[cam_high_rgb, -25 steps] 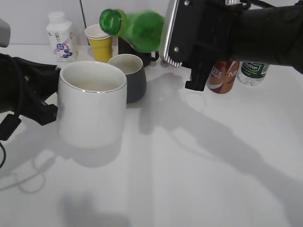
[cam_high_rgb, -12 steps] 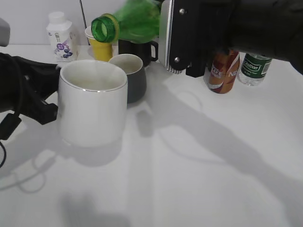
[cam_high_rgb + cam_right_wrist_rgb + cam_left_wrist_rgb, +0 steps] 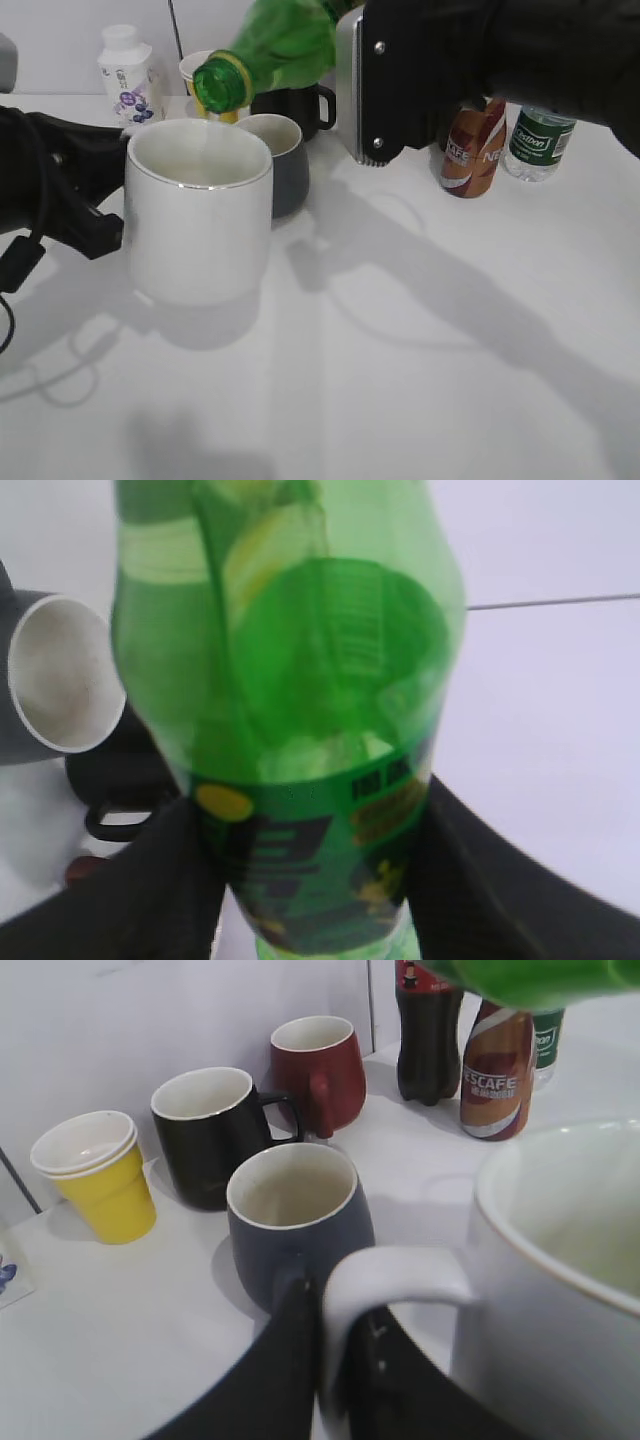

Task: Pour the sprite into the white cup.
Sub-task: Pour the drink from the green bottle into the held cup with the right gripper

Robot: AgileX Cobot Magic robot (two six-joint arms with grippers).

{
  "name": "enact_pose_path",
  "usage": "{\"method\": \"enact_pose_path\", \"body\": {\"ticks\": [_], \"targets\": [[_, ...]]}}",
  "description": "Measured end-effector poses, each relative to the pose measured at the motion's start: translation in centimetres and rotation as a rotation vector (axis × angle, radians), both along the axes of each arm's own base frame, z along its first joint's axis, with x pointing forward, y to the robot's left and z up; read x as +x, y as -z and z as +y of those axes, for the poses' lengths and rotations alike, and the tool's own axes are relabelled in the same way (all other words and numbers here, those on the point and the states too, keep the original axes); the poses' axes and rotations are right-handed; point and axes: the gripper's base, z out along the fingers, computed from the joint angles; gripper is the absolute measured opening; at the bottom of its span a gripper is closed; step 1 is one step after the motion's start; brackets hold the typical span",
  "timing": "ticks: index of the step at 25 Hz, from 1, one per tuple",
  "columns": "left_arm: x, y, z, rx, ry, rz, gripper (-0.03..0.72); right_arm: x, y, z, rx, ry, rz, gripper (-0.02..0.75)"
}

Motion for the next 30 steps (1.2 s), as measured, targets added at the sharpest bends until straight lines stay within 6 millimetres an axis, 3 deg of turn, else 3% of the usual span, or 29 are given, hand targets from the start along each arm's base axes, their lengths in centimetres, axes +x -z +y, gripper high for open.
{"method": "enact_pose_path", "body": {"ticks": [9, 30], "targets": [[-0.05, -0.21, -0.17, 0.0, 0.025, -0.03, 0.048, -0.04, -0.46, 0.11, -0.025, -0.022, -0.095, 0.372], [-0.1, -0.27, -0.27, 0.007, 0.039, -0.044, 0.048, 0.0, -0.74, 0.1, -0.012, -0.017, -0.126, 0.372]]}}
